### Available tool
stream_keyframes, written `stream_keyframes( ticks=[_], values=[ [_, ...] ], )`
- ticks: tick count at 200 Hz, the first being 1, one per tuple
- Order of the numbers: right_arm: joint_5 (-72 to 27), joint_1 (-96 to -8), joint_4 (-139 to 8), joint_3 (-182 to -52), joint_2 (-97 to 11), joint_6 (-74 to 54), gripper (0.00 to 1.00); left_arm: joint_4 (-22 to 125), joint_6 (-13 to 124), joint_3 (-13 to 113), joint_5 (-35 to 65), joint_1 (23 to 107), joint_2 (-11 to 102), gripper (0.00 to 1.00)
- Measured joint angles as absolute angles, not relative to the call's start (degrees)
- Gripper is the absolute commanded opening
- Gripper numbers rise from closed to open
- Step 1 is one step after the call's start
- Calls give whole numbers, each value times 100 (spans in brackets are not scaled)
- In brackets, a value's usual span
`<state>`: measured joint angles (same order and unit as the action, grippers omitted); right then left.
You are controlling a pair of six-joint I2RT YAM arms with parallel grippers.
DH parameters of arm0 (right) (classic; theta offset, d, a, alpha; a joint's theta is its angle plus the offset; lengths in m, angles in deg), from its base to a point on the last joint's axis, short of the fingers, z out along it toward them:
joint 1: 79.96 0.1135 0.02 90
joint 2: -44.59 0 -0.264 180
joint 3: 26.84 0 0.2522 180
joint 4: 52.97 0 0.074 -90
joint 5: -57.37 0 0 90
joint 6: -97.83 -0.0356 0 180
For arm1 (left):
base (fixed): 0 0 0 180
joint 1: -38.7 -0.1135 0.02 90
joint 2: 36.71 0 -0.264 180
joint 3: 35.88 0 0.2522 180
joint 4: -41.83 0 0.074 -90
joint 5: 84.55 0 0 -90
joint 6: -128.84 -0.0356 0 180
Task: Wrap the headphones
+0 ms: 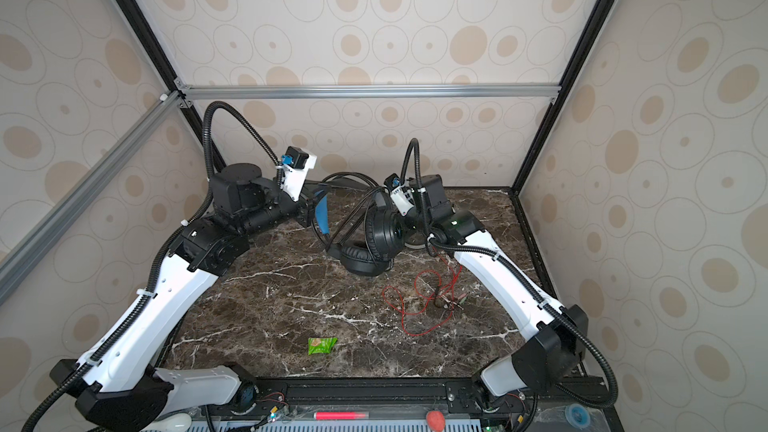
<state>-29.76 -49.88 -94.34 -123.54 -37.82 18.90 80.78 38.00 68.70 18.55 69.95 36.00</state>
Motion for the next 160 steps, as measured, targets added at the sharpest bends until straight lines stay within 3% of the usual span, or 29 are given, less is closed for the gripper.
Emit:
stream_keyframes(
  ticks=[53, 160],
  values=[
    [-2313, -5193, -8729, -11783, -3216, 1265, 38, 8034, 4160, 7231, 1956, 6995, 3792, 0],
    [-1911, -5324, -8429, -10885, -2315, 819, 56, 7958, 4831, 7981, 2190, 6993, 4243, 0]
  ],
)
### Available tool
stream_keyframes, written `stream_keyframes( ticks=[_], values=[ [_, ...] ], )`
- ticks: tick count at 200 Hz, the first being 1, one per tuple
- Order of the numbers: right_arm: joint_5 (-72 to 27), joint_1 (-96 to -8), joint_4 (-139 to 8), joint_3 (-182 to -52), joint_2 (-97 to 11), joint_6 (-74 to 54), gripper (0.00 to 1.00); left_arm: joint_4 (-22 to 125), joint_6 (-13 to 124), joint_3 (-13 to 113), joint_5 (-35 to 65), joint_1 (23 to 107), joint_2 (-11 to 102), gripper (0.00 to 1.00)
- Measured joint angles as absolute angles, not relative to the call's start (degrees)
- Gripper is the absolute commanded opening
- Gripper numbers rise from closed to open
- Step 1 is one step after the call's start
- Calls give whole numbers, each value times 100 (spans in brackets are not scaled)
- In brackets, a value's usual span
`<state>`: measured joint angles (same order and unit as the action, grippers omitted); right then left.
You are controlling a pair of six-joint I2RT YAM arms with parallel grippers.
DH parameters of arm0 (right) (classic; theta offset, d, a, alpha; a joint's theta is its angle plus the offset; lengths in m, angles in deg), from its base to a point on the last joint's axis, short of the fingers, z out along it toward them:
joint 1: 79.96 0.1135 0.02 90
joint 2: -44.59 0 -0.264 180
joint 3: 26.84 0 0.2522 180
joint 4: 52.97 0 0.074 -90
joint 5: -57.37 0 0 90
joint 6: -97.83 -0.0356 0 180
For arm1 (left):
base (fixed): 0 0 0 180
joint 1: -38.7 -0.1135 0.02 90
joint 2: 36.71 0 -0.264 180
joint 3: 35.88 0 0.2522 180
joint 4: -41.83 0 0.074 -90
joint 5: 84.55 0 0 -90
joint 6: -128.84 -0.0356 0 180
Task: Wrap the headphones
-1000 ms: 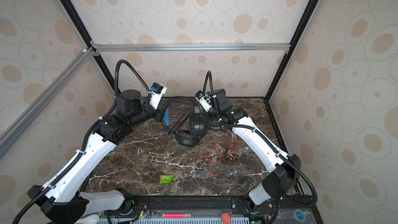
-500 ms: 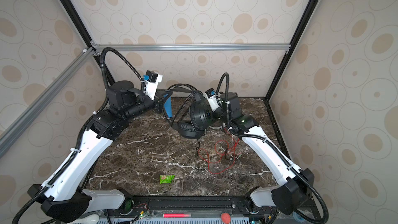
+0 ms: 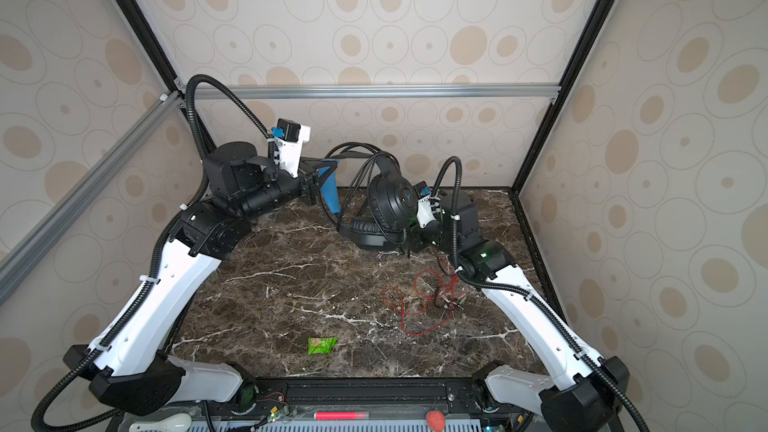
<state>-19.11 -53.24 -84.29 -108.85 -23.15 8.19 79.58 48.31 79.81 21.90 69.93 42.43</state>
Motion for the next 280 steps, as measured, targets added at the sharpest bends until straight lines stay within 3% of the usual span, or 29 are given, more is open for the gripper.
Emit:
stream_keyframes(
  ticks=[50, 86, 110, 197, 280],
  values=[
    [-1703, -5545, -8471, -11436, -2816, 869, 59, 7967, 4882, 8125, 2205, 6993, 4376, 0],
    [-1572, -5571, -8462, -11551, -2884, 886, 69, 7991, 4930, 8236, 2190, 6993, 4376, 0],
    [-1575, -5573, -8438, -11333, -2698, 823, 77, 7989, 4973, 8341, 2190, 6993, 4376, 0],
    [-1697, -5593, -9126, -11031, -1598, 972, 86, 8052, 5074, 8785, 2328, 6993, 4468, 0],
    [-1478, -5593, -9198, -10653, -1555, 980, 92, 8093, 5161, 9082, 2343, 6993, 4586, 0]
  ],
)
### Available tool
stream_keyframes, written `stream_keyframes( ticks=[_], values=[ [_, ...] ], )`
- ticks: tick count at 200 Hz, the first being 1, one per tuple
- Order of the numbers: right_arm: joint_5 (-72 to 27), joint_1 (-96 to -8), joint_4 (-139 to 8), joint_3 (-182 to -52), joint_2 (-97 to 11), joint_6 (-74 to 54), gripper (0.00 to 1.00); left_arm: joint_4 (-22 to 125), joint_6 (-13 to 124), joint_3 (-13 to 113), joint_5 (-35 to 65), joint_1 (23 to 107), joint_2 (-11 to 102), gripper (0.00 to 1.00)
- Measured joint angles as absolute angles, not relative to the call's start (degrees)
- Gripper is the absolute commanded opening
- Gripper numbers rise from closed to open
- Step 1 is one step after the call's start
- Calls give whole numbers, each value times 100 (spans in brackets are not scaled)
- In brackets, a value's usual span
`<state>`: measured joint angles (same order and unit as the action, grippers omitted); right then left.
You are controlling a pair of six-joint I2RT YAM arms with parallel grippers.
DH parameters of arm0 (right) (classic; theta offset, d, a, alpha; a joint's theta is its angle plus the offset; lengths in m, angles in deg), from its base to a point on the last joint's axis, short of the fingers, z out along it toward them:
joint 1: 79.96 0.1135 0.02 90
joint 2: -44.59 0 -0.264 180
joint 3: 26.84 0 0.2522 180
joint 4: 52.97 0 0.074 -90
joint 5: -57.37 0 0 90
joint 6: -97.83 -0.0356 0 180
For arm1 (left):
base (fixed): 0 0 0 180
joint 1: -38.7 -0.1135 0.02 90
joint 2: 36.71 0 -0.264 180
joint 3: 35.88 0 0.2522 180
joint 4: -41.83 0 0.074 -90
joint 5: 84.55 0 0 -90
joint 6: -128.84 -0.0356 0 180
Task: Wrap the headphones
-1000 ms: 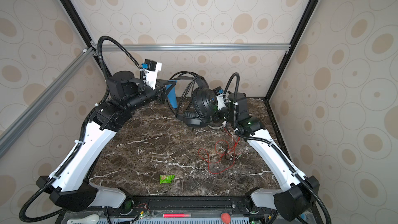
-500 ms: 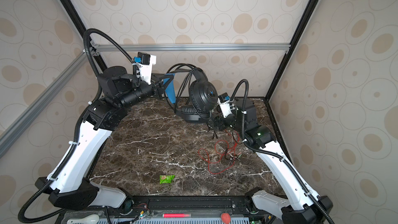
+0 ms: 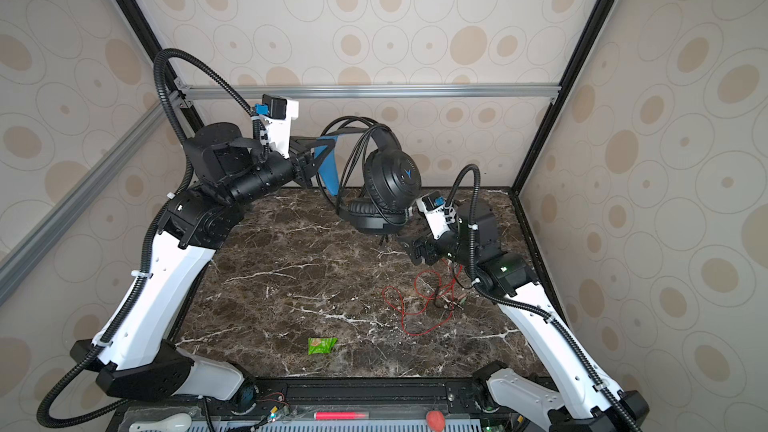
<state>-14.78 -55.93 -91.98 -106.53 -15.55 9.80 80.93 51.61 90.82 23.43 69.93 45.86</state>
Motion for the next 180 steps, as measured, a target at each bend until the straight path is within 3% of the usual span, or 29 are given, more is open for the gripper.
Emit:
stream_keyframes(
  ticks=[111, 159, 180],
  values=[
    [-1446, -5593, -9054, -10185, -1854, 1088, 92, 8080, 5310, 9342, 2581, 6993, 4689, 0],
    [-1441, -5597, -8536, -10150, -2309, 1031, 85, 7938, 5500, 9375, 2749, 6993, 4689, 0],
    [-1417, -5606, -8224, -10155, -2656, 926, 78, 7871, 5579, 9406, 2784, 6993, 4689, 0]
  ],
)
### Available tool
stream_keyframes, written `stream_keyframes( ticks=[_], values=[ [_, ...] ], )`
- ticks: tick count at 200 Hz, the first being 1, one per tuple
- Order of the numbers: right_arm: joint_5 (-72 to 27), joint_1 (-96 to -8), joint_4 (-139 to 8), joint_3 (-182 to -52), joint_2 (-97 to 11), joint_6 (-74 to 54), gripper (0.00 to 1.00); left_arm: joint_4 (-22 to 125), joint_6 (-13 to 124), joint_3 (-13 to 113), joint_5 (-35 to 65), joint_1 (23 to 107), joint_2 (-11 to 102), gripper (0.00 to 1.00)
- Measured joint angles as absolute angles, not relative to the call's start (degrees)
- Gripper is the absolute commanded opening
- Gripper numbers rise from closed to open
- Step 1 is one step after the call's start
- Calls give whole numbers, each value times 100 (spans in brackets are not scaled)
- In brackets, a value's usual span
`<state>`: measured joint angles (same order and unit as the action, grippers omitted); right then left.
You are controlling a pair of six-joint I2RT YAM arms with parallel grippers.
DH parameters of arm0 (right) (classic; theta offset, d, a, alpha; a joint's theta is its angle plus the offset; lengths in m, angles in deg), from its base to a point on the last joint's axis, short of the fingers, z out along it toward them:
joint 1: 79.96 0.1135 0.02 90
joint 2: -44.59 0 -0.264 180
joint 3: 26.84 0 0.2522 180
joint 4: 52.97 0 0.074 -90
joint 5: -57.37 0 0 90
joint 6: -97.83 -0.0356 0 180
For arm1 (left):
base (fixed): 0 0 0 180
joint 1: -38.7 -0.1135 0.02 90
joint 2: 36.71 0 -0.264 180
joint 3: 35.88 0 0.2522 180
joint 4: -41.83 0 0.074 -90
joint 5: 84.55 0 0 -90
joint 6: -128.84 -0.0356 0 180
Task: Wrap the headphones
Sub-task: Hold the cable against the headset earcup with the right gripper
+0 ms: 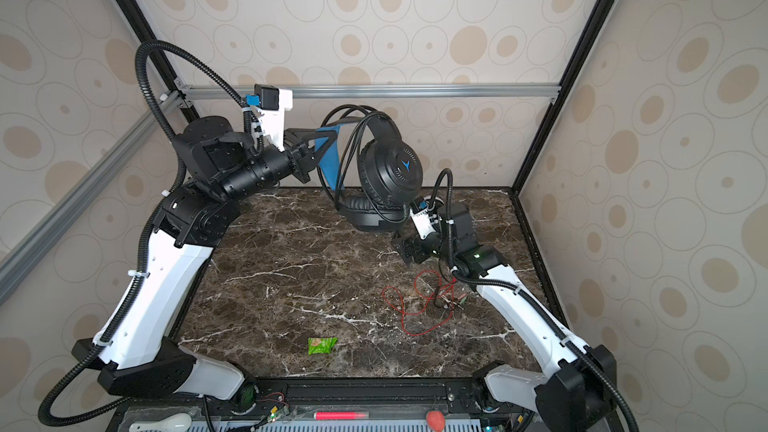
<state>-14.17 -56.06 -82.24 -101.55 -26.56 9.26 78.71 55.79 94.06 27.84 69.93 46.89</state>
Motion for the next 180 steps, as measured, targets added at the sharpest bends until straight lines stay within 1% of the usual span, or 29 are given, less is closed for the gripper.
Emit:
stream_keyframes(
  ticks=[30, 59, 134, 180],
  values=[
    [-1389, -5615, -7907, -10310, -3102, 733, 79, 7871, 5590, 9430, 2769, 6993, 4689, 0],
    [-1251, -5619, -7647, -10478, -3240, 609, 79, 7871, 5592, 9430, 2730, 6993, 4689, 0],
    [-934, -5619, -7631, -10552, -3172, 546, 80, 7868, 5592, 9430, 2701, 6988, 4689, 0],
    [-779, -5619, -8014, -10552, -2807, 572, 81, 7853, 5592, 9449, 2706, 6982, 4754, 0]
  ],
)
